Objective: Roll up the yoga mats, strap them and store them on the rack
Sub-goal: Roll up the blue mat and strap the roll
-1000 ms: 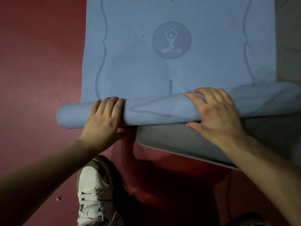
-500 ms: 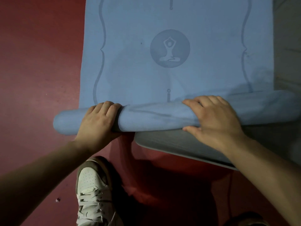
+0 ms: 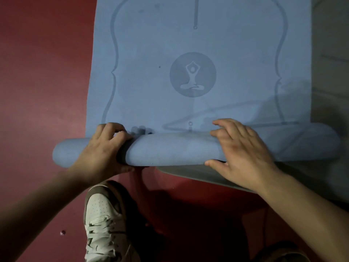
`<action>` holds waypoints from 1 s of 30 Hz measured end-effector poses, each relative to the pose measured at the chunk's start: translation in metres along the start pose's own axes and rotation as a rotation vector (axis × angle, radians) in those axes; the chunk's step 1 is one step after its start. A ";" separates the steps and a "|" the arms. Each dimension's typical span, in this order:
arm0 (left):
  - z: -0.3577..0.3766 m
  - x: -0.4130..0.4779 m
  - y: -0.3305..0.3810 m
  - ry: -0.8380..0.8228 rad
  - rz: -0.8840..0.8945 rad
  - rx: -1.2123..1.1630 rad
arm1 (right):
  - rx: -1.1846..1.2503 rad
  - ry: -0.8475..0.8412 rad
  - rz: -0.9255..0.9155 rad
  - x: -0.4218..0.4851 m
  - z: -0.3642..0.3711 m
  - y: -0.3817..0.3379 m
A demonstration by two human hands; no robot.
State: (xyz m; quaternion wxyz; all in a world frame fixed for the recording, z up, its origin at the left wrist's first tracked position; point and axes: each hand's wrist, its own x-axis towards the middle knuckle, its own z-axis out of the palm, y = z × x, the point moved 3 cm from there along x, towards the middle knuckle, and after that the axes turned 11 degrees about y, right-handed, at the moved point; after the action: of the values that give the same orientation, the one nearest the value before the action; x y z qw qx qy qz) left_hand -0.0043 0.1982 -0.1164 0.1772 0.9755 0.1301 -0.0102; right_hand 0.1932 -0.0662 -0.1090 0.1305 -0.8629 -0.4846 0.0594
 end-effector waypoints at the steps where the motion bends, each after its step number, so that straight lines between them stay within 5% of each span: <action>1: -0.001 0.000 0.000 0.000 0.011 -0.004 | 0.000 0.009 -0.002 0.001 -0.001 0.000; 25: -0.018 0.019 -0.010 0.088 -0.044 -0.084 | 0.110 0.083 0.112 0.029 -0.007 0.008; 30: -0.017 0.017 -0.007 0.136 -0.048 0.056 | 0.062 0.060 0.100 0.030 -0.007 0.009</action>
State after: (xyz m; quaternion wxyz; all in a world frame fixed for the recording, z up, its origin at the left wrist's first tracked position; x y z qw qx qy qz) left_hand 0.0095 0.2145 -0.1034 0.1401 0.9752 0.1647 0.0481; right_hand 0.2184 -0.0462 -0.1042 0.1686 -0.8830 -0.4346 0.0550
